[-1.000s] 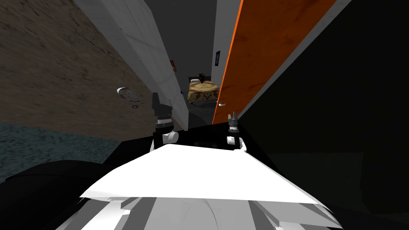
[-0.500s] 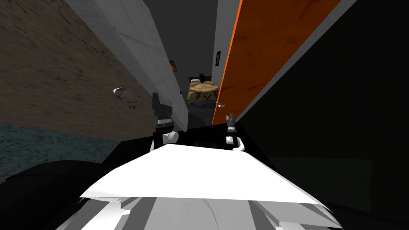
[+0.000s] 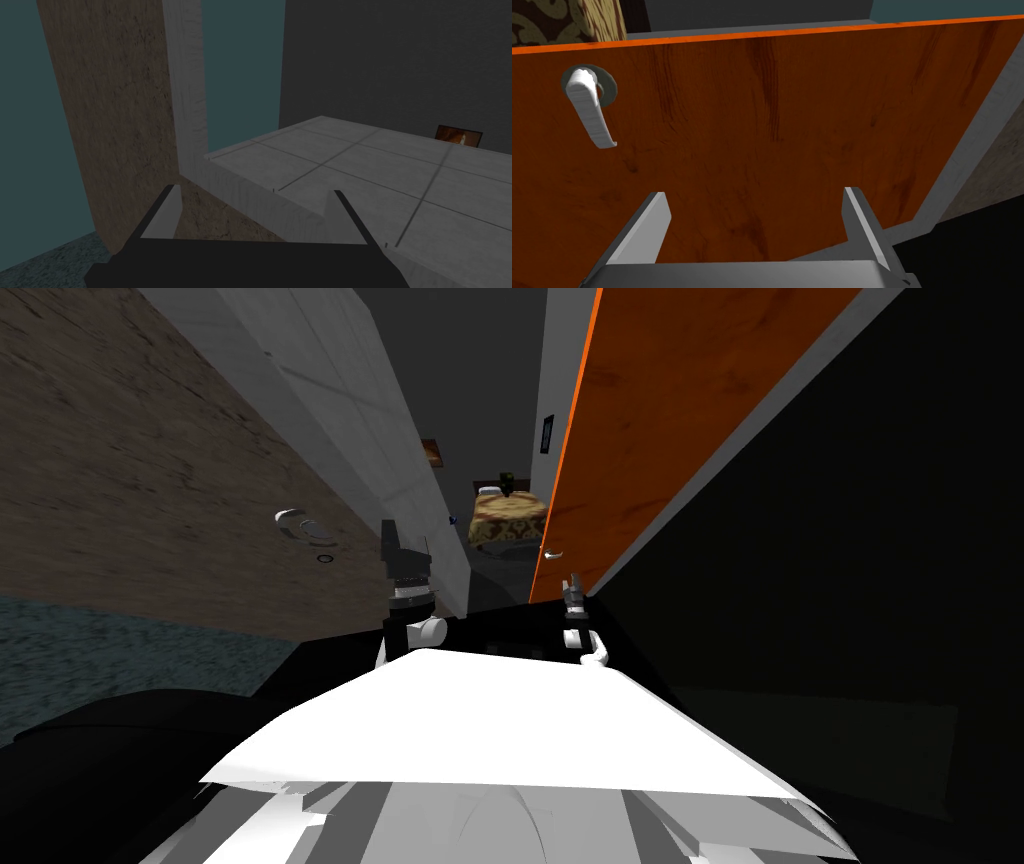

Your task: Push the door open

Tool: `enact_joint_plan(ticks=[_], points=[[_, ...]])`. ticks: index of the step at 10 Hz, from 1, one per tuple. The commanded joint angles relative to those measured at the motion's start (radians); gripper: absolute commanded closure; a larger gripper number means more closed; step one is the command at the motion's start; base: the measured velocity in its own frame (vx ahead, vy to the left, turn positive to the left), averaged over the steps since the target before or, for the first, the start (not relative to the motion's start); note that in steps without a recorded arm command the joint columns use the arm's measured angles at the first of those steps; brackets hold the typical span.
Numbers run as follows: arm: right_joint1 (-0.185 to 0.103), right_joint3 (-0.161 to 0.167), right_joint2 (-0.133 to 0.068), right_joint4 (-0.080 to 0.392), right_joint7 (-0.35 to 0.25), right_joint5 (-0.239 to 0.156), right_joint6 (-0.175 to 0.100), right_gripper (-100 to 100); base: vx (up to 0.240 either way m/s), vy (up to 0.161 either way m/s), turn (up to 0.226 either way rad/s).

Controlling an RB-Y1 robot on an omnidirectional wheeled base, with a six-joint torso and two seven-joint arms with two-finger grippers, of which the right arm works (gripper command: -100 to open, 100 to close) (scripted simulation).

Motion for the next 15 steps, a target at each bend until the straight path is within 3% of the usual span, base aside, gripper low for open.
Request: enact_joint_plan(ticks=[1,5,7,10,15], points=[[-0.021,0.002,-0.001,0.050,-0.004,0.008,-0.005,-100,0.086,-0.074,0.035],[-0.051,0.004,-0.003,0.137,-0.008,0.018,-0.014,-100,0.062,-0.050,0.022],[-0.080,0.006,-0.004,0.210,-0.011,0.027,-0.023,-100,0.065,-0.058,0.023],[-0.095,0.007,-0.005,0.246,-0.013,0.031,-0.027,-100,0.048,-0.042,0.017],[-0.147,0.010,-0.006,0.377,-0.020,0.048,-0.042,-100,0.062,-0.048,0.021]])
